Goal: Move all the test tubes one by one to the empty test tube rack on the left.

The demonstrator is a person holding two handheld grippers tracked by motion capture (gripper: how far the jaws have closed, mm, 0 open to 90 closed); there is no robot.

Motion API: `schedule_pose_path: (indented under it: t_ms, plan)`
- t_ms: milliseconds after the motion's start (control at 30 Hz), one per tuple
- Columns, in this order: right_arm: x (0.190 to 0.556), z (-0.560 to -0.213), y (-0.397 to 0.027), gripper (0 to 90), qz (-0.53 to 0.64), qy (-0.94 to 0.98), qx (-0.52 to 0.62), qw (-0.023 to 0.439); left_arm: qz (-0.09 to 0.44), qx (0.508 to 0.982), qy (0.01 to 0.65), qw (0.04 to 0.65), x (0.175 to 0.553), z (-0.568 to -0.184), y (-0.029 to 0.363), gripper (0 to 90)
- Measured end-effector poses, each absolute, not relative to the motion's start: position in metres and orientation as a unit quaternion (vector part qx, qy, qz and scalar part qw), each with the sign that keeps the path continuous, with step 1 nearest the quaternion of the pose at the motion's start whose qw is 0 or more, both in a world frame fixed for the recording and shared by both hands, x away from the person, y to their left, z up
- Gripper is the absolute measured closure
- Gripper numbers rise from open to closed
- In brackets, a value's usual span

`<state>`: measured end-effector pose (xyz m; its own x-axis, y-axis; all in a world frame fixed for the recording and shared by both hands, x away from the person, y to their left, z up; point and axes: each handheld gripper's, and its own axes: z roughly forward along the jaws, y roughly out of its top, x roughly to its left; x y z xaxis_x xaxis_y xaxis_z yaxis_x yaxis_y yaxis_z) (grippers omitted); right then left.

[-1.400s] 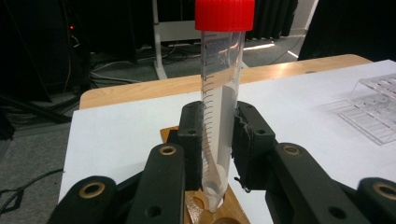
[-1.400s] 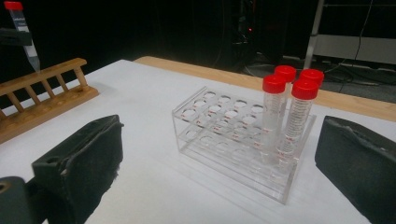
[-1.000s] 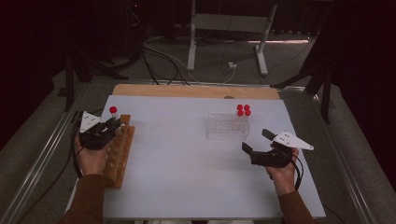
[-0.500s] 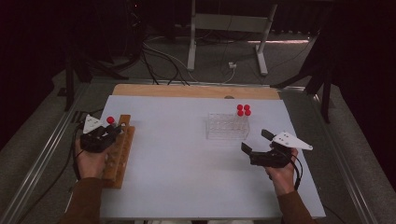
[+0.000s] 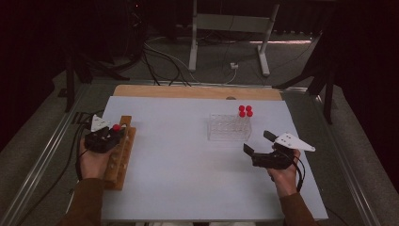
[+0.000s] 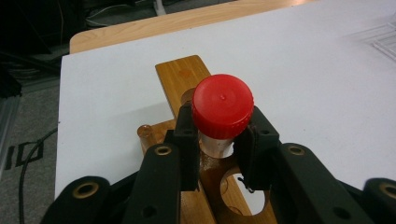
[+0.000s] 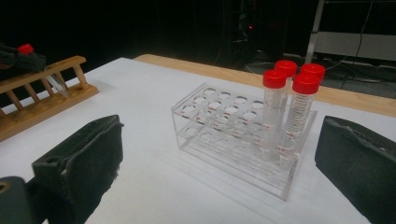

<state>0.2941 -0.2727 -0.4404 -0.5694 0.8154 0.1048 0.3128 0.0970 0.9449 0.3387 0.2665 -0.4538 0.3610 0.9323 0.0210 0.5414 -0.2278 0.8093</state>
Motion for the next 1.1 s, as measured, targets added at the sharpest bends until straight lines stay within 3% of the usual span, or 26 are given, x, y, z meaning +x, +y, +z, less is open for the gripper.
schedule_pose_path:
  t_ms: [467,567,633,700,767,833,867,933,1033,1100]
  plan:
    - [0.294,-0.442,-0.271,1.1,0.536,0.706,0.400,0.231,0.237,0.749,0.511,0.350,0.346,-0.447,0.264,74.1]
    - [0.294,-0.442,-0.272,1.0,0.536,0.706,0.401,0.232,0.239,0.741,0.514,0.360,0.345,-0.447,0.265,59.0]
    - [0.294,-0.442,-0.272,1.1,0.536,0.705,0.402,0.232,0.239,0.737,0.515,0.366,0.343,-0.448,0.267,55.4]
    - [0.295,-0.442,-0.273,1.0,0.536,0.704,0.403,0.234,0.240,0.731,0.516,0.377,0.341,-0.448,0.268,42.5]
    - [0.295,-0.442,-0.274,1.0,0.536,0.704,0.404,0.234,0.239,0.722,0.518,0.391,0.338,-0.447,0.271,39.0]
    - [0.295,-0.441,-0.274,1.0,0.535,0.702,0.406,0.235,0.244,0.712,0.524,0.400,0.335,-0.447,0.273,27.2]
    - [0.295,-0.441,-0.274,1.0,0.535,0.702,0.406,0.235,0.246,0.705,0.526,0.406,0.332,-0.446,0.274,27.2]
    - [0.297,-0.440,-0.275,1.0,0.534,0.701,0.407,0.239,0.251,0.695,0.531,0.416,0.327,-0.446,0.276,17.7]
    - [0.298,-0.438,-0.275,1.0,0.533,0.701,0.409,0.240,0.259,0.684,0.532,0.427,0.319,-0.444,0.278,16.2]
    - [0.300,-0.436,-0.275,1.0,0.531,0.700,0.411,0.243,0.260,0.677,0.535,0.433,0.315,-0.443,0.279,7.9]
